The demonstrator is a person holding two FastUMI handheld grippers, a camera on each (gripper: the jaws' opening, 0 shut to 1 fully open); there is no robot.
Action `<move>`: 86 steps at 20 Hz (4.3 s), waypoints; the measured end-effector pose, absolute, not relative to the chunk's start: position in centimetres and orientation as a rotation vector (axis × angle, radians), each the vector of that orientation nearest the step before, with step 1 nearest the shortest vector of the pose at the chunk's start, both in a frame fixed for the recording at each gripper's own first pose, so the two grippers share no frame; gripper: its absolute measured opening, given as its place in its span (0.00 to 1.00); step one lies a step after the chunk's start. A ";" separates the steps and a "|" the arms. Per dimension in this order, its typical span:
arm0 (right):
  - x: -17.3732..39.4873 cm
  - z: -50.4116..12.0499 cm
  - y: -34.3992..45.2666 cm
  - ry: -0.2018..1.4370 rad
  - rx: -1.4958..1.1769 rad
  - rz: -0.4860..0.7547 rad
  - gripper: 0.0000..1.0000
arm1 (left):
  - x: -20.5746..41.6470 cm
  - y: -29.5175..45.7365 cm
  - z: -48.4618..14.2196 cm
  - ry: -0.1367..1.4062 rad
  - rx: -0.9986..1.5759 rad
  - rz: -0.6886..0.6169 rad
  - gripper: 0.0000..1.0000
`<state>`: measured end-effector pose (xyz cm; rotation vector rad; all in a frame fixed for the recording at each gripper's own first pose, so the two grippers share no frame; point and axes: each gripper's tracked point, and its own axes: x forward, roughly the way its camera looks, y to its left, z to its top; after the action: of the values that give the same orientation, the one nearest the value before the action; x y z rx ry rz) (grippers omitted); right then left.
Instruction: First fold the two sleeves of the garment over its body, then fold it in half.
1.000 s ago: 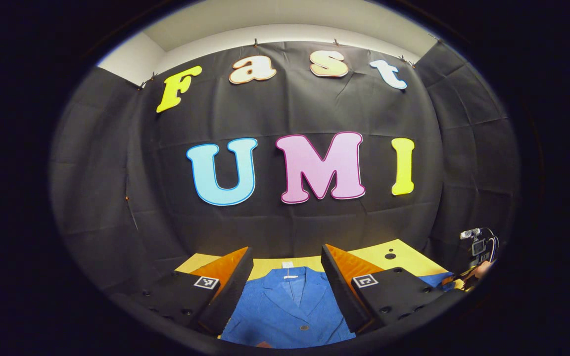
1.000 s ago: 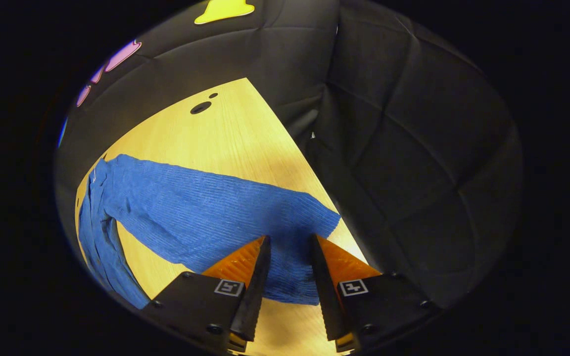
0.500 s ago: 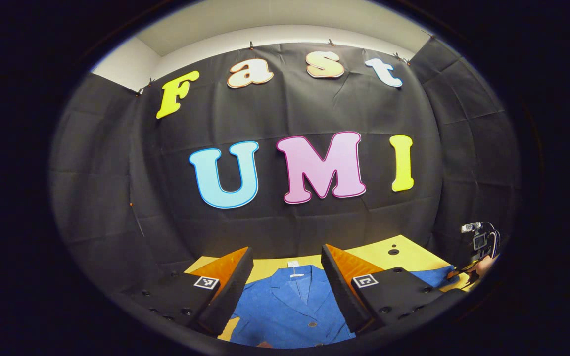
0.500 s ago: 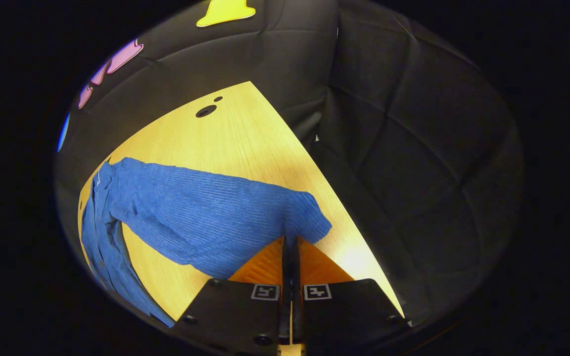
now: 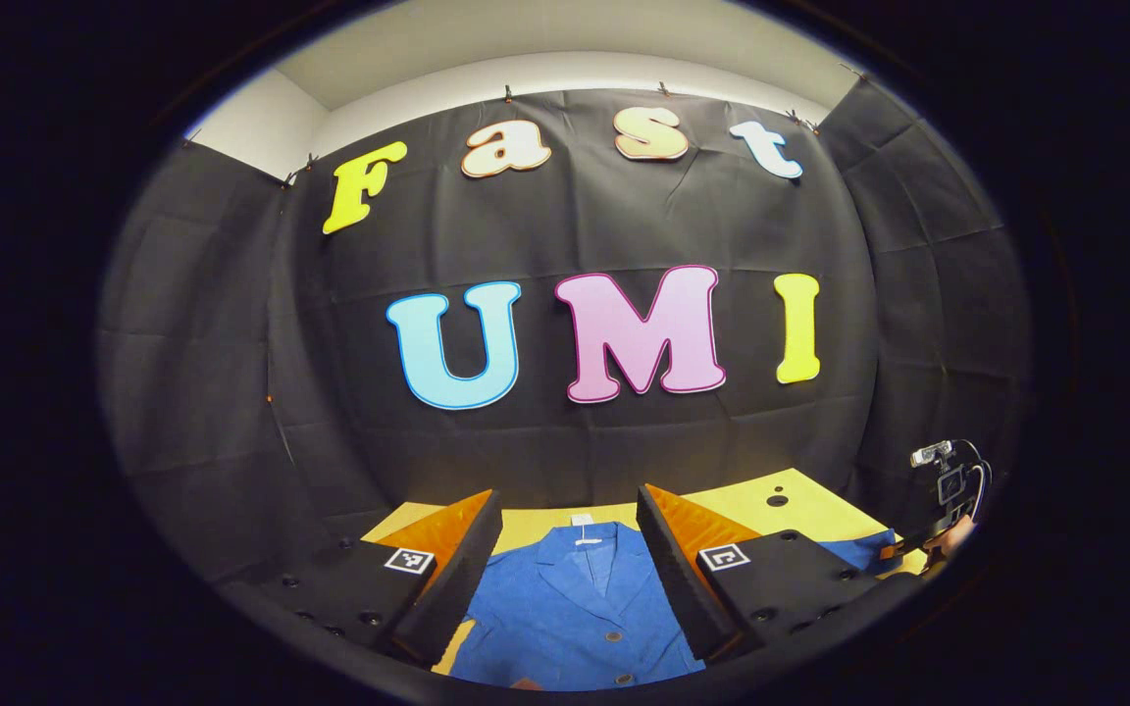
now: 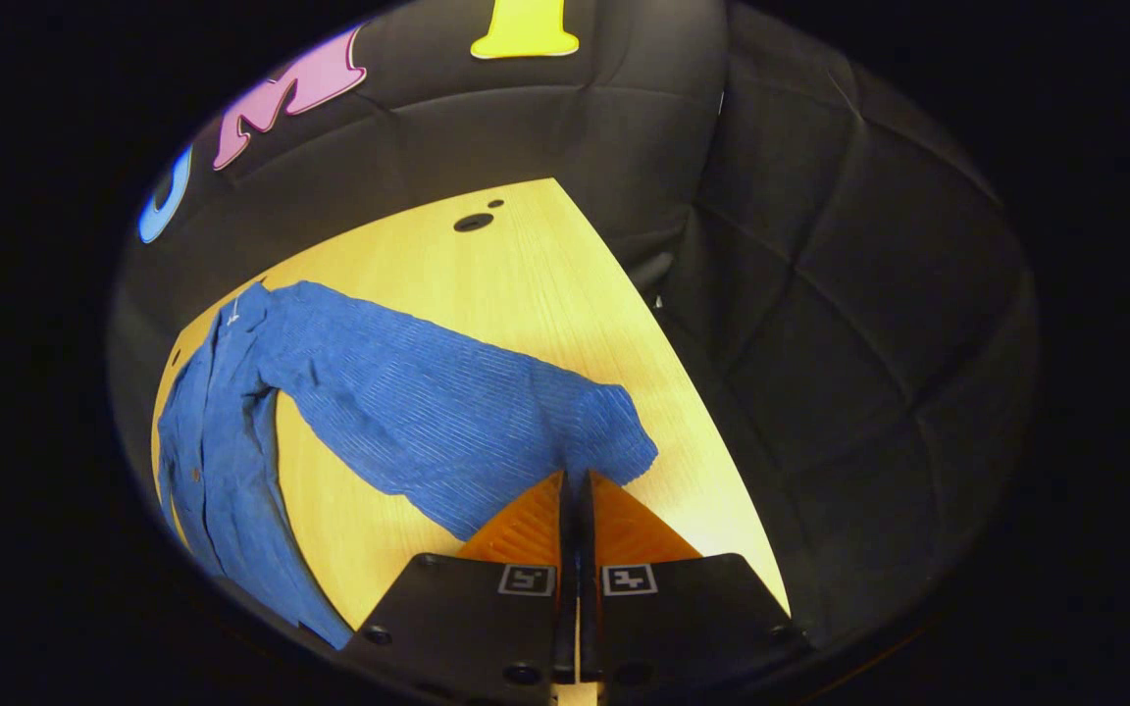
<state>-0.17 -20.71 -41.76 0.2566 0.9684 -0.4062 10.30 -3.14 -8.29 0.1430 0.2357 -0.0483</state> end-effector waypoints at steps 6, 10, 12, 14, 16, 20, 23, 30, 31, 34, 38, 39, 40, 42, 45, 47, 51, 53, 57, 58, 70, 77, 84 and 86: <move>0.2 -37.3 -17.7 0.835 0.196 -0.288 0.04 | 10.1 -5.7 -8.4 0.248 0.116 -0.033 0.80; -0.1 -35.5 -15.0 0.786 0.127 -0.210 0.04 | 9.9 -8.3 -8.0 0.241 0.089 -0.064 0.80; 0.0 -34.0 -13.9 0.755 0.145 -0.205 0.04 | 9.9 -8.8 -7.4 0.221 0.101 -0.096 0.80; 0.0 -32.4 -12.8 0.715 0.149 -0.217 0.04 | 10.3 -8.2 -6.9 0.204 0.114 -0.108 0.81; -0.1 -31.0 -11.3 0.679 0.130 -0.223 0.04 | 10.4 -7.4 -6.5 0.190 0.094 -0.123 0.81; -0.8 -29.3 -7.9 0.647 0.103 -0.248 0.04 | 10.6 -4.6 -6.0 0.179 0.075 -0.163 0.81; -0.4 -27.6 -5.1 0.617 0.111 -0.278 0.04 | 11.1 -1.3 -6.0 0.176 0.068 -0.176 0.81; 2.7 -25.3 1.5 0.588 0.061 -0.257 0.04 | 12.0 4.0 -6.3 0.155 0.055 -0.219 0.80; 3.6 -25.1 2.4 0.590 0.057 -0.246 0.04 | 12.1 4.7 -6.4 0.152 0.053 -0.218 0.80; 6.4 -25.3 5.4 0.606 0.069 -0.206 0.04 | 12.5 7.5 -6.8 0.160 0.046 -0.193 0.81; 10.5 -26.9 10.1 0.676 0.087 -0.124 0.03 | 12.5 11.6 -8.2 0.198 0.060 -0.148 0.81; 11.4 -27.8 11.1 0.719 0.086 -0.104 0.03 | 12.4 12.7 -8.5 0.210 0.061 -0.132 0.81; 12.2 -28.9 12.0 0.768 0.092 -0.085 0.03 | 12.3 13.8 -8.8 0.222 0.058 -0.119 0.81; 14.5 -30.3 14.3 0.815 0.124 -0.062 0.04 | 12.1 16.0 -9.3 0.241 0.051 -0.086 0.81; 18.3 -32.2 17.4 0.855 0.141 -0.027 0.04 | 11.2 19.4 -10.1 0.270 0.051 -0.023 0.81; 20.2 -33.5 19.6 0.874 0.124 0.008 0.04 | 10.4 21.4 -10.7 0.294 0.053 0.017 0.81; 23.0 -35.9 24.3 0.925 0.122 0.080 0.04 | 8.5 24.9 -11.8 0.338 0.070 0.102 0.80; 23.7 -36.6 27.2 0.934 0.131 0.117 0.04 | 7.6 26.1 -12.0 0.352 0.076 0.135 0.81; 23.9 -37.9 32.8 0.952 0.104 0.222 0.04 | 6.6 27.6 -11.9 0.364 0.092 0.187 0.80; 23.8 -38.4 33.7 0.964 0.094 0.237 0.04 | 6.5 27.9 -11.8 0.364 0.093 0.194 0.80; 23.1 -40.9 37.3 1.055 0.140 0.287 0.11 | 6.3 28.7 -12.1 0.376 0.093 0.214 0.80; 22.6 -40.2 40.3 1.069 0.210 0.354 0.26 | 6.1 29.3 -12.5 0.372 0.091 0.213 0.80; 21.3 -37.2 40.1 0.997 0.137 0.409 0.27 | 5.7 31.1 -14.7 0.380 0.063 0.234 0.80; 21.0 -34.8 39.2 0.936 0.108 0.410 0.18 | 5.8 32.3 -15.6 0.384 0.033 0.264 0.80</move>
<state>20.95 39.18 -34.82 0.1081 0.9364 0.4100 5.82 32.33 -15.59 0.0335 0.3837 0.2641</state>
